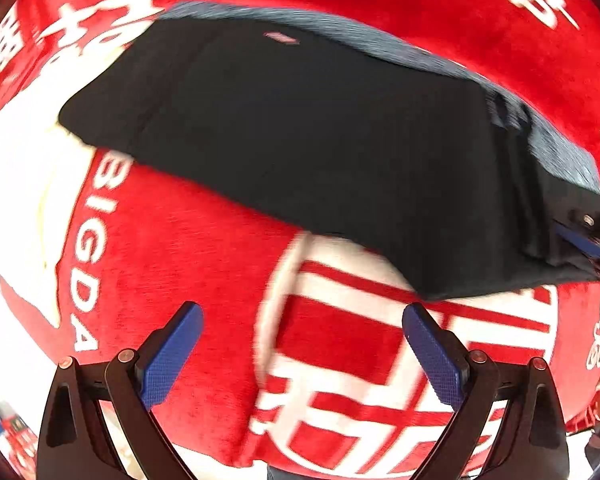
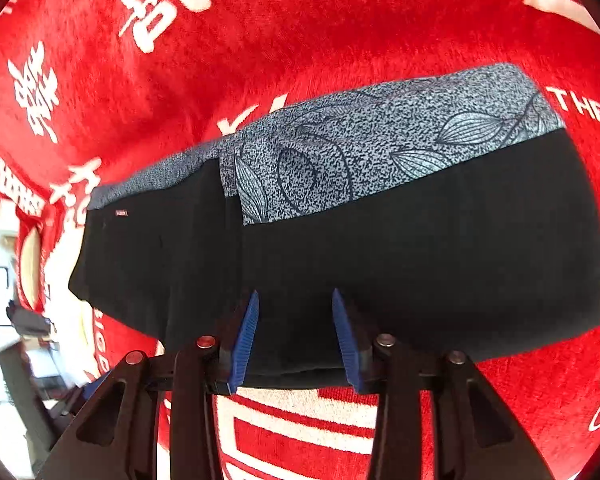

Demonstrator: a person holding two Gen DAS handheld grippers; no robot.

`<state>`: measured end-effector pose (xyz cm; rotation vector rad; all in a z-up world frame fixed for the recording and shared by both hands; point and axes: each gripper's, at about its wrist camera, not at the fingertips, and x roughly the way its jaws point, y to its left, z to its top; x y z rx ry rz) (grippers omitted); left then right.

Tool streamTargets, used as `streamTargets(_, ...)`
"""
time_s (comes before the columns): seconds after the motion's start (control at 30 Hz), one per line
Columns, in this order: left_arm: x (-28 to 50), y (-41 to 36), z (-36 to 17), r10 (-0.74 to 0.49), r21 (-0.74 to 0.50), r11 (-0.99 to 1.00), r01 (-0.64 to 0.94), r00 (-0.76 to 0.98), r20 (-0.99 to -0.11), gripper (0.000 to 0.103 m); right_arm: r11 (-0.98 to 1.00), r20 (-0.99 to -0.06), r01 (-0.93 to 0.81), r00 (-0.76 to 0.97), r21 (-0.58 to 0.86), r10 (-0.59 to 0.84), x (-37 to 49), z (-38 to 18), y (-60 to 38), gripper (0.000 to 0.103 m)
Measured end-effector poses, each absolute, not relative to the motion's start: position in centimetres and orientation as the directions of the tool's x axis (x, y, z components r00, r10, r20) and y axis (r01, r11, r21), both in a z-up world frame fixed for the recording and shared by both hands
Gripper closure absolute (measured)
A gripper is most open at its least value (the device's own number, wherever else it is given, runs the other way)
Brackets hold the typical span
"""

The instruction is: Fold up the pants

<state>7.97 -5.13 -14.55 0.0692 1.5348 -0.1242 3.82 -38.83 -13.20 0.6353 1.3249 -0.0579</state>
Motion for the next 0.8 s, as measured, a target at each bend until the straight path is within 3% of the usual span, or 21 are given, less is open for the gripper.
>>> streamTargets(0.13,8.4,-2.5,-16.1,-0.035,-0.034,0.998,0.049,0.019,-0.999,0.003,0.837,-0.908,0.363,0.257,0.409,0.332,3.7,-13.3,-39.2,0.061)
streamTargets(0.4,7.8,-2.2,-18.0,0.005,0.007,0.997,0.072,0.029,-1.0,0.002,0.874,-0.922,0.314,0.237,0.372,0.307,5.1,-13.2,-36.9,0.031)
streamTargets(0.67,7.1,-2.6,-18.3,0.02,0.024,0.995,0.092,0.039,-0.999,0.002,0.946,-0.961,0.205,0.165,0.253,0.221,5.5,-12.7,-33.7,0.028)
streamTargets(0.8,8.0,-1.3,-17.7,-0.033,-0.031,0.998,0.047,0.026,-0.999,0.002,0.954,-0.96,0.154,0.149,0.258,0.236,5.4,-12.0,-31.6,0.028)
